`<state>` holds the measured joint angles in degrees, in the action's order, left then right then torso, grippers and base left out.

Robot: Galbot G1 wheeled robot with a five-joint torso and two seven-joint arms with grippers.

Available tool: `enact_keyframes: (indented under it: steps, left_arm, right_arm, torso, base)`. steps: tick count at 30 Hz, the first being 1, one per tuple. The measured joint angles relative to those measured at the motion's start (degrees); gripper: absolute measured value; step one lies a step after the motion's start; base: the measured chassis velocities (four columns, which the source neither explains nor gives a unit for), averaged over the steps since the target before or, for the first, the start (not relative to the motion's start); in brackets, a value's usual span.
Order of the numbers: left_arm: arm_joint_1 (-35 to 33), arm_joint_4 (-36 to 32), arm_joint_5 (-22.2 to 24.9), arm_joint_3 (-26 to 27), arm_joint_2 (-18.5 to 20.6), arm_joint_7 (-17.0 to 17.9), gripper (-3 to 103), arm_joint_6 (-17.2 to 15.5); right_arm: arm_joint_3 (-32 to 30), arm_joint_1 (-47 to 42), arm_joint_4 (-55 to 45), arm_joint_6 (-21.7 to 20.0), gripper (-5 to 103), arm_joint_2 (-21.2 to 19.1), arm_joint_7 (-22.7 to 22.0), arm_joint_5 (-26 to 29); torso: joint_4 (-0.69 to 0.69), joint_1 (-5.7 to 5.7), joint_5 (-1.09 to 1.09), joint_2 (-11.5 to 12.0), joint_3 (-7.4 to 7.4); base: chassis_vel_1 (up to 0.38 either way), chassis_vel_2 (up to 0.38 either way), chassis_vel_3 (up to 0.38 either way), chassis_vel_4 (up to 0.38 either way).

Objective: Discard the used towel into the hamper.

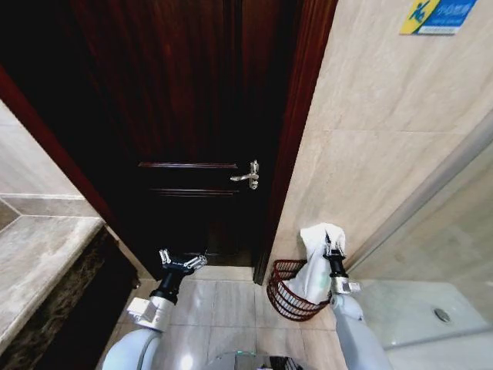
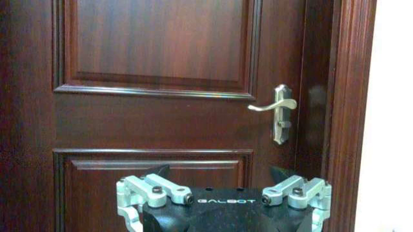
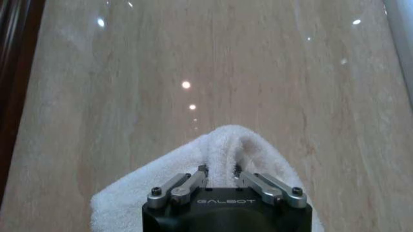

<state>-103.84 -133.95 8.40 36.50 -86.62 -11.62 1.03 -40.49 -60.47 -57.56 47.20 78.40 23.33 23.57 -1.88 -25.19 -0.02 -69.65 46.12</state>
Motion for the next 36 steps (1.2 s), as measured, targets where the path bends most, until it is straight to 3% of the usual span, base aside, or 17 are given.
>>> enact_keyframes:
  steps: [21, 25, 28, 36]
  left_arm:
    - [-0.01, 0.0, 0.0, 0.0, 0.0, 0.0, 100, 0.0]
    - [-0.01, 0.0, 0.0, 0.0, 0.0, 0.0, 100, 0.0]
    - [-0.01, 0.0, 0.0, 0.0, -0.01, 0.0, 100, 0.0]
    - [-0.01, 0.0, 0.0, 0.0, 0.0, 0.0, 100, 0.0]
  right_arm:
    - [-0.5, 1.88, 12.52, -0.09, 12, 0.66, 4.74, -0.29]
    - [-0.6, 1.99, 15.31, -0.09, 12, 0.82, 6.08, -1.97]
    - [-0.99, 2.36, 19.13, -0.08, 12, 0.98, 5.44, -6.58]
    - [-1.08, 3.57, 24.98, -0.08, 12, 0.9, 6.23, -9.92]
  torso:
    - [-0.02, 0.02, 0.01, -0.01, 0.0]
    - [-0.02, 0.02, 0.01, -0.01, 0.0]
    - [-0.01, 0.02, 0.02, -0.01, 0.0]
    - [-0.02, 0.02, 0.01, -0.01, 0.0]
  base:
    - [0.0, 0.0, 0.0, 0.0]
    - [0.0, 0.0, 0.0, 0.0]
    - [0.0, 0.0, 0.0, 0.0]
    - [0.0, 0.0, 0.0, 0.0]
